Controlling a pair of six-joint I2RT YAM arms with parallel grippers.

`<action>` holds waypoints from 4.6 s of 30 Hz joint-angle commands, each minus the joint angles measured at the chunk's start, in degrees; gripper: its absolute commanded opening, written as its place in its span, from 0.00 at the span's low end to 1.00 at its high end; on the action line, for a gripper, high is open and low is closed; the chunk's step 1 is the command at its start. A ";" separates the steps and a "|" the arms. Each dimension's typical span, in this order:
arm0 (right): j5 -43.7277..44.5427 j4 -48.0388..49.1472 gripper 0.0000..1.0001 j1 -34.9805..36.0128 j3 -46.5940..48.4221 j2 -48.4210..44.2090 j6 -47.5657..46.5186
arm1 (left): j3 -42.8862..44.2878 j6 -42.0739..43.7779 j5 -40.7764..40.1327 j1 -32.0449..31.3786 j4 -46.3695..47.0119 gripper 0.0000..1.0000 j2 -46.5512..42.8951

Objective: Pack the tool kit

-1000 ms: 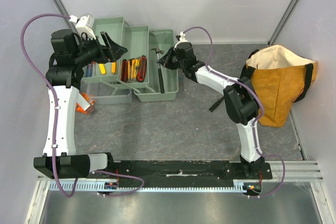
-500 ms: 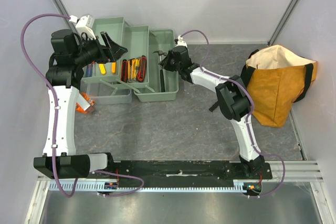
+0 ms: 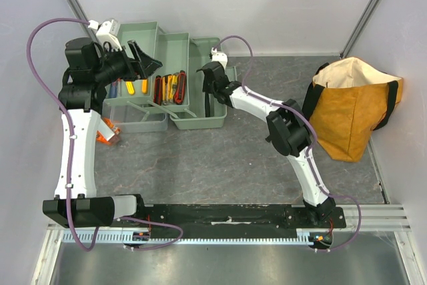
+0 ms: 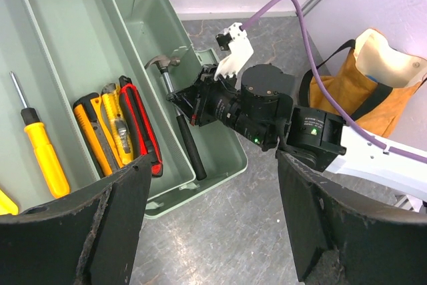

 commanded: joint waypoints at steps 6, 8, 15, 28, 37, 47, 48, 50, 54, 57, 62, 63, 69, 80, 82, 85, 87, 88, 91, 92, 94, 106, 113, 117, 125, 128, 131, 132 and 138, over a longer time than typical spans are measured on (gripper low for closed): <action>2.84 -1.73 0.05 0.72 4.69 4.51 -3.57 | -1.09 -1.06 0.46 -0.13 1.19 0.82 -1.95; 2.58 -1.73 0.07 0.72 4.78 4.95 -3.04 | -1.35 -1.06 0.37 -0.13 1.27 0.82 -2.22; 2.49 -4.02 0.34 0.72 6.89 5.40 -2.52 | -2.24 -0.80 -0.24 -0.04 1.45 0.82 -3.36; 1.61 -8.68 0.52 0.63 7.25 -6.55 -0.75 | -2.32 -1.67 -0.42 -0.13 1.54 0.82 -3.98; 7.03 -11.22 0.57 -0.51 -6.54 -23.77 -0.06 | -3.20 -2.20 -0.33 -0.13 1.80 0.82 -4.41; 21.47 -17.81 0.66 -6.04 -30.27 -40.22 8.37 | -3.82 -2.90 -0.16 -0.13 2.42 0.81 -4.33; 21.47 -19.12 0.68 -6.66 -31.59 -40.40 9.69 | -3.90 -2.99 -0.07 -0.13 2.42 0.81 -4.24; 21.04 -20.62 0.68 -8.76 -34.50 -40.49 12.33 | -3.90 -3.08 -0.15 -0.13 2.50 0.81 -4.24; 18.31 -20.37 0.68 -12.72 -36.97 -37.86 13.48 | -4.43 -3.17 0.02 -0.22 2.59 0.81 -4.15; 16.73 -20.46 0.68 -15.53 -36.44 -34.61 13.40 | -4.87 -3.35 0.11 -0.30 2.68 0.81 -4.06; 14.19 -19.49 0.70 -19.05 -38.98 -31.70 12.79 | -5.93 -3.00 0.02 -0.30 2.77 0.81 -4.50; 12.96 -18.62 0.70 -19.40 -39.69 -31.44 12.00 | -6.19 -3.08 0.11 -0.39 2.77 0.81 -4.50; 10.92 -17.91 0.71 -21.34 -42.76 -29.50 11.81 | -6.72 -2.99 -0.07 -0.30 2.77 0.81 -4.33; 6.18 -11.76 0.61 -24.50 -47.42 -26.69 11.99 | -6.10 -2.64 -0.33 -0.30 2.68 0.81 -3.89; 5.04 -10.44 0.49 -24.50 -47.60 -26.08 11.38 | -6.01 -2.55 -0.24 -0.30 2.68 0.81 -3.89; 3.55 -9.47 0.18 -24.68 -47.52 -25.64 10.76 | -5.84 -2.47 -0.16 -0.30 2.59 0.81 -3.97; 2.84 -8.59 0.01 -24.51 -47.34 -25.90 9.97 | -5.75 -2.29 -0.42 -0.39 2.42 0.81 -4.06; 2.58 -8.24 0.00 -24.42 -47.17 -26.16 9.27 | -5.75 -2.29 -0.59 -0.39 2.42 0.81 -4.15; 1.70 -7.62 0.00 -24.33 -45.94 -27.39 7.17 | -5.66 -2.20 -0.77 -0.30 2.24 0.81 -4.24; 1.17 -7.45 0.00 -24.16 -45.24 -27.91 6.63 | -5.58 -2.20 -0.77 -0.30 2.15 0.81 -4.33; -0.06 -7.18 0.00 -23.80 -43.74 -29.32 5.49 | -5.40 -2.20 -0.95 -0.30 2.15 0.81 -4.33; -8.14 -2.36 0.00 -16.60 -32.58 -38.55 1.71 | -4.34 -2.29 -2.53 -0.39 1.28 0.81 -4.59; -14.91 7.30 0.00 -10.71 -27.57 -36.45 0.39 | -4.26 -2.90 -3.32 -0.30 1.01 0.81 -4.85; -16.85 11.53 0.00 -7.11 -23.62 -31.27 0.30 | -4.52 -2.99 -3.58 -0.30 0.92 0.81 -5.20; -15.97 14.17 0.00 -1.05 -13.51 -18.79 0.48 | -4.52 -3.26 -4.46 -0.39 0.31 0.81 -6.08; -14.04 14.44 0.00 0.54 -11.93 -16.41 -0.49 | -4.52 -3.26 -4.73 -0.39 -0.22 0.81 -6.70; -12.38 13.30 0.00 1.07 -10.69 -14.30 0.30 | -5.13 -3.26 -4.90 -0.30 -0.40 0.81 -7.49; -12.02 13.12 0.00 1.16 -10.86 -13.86 0.91 | -5.40 -3.34 -4.99 -0.30 -0.40 0.81 -7.67; -11.92 15.49 0.00 1.16 -12.79 -11.31 4.08 | -5.84 -3.08 -5.25 -0.39 -0.48 0.81 -7.76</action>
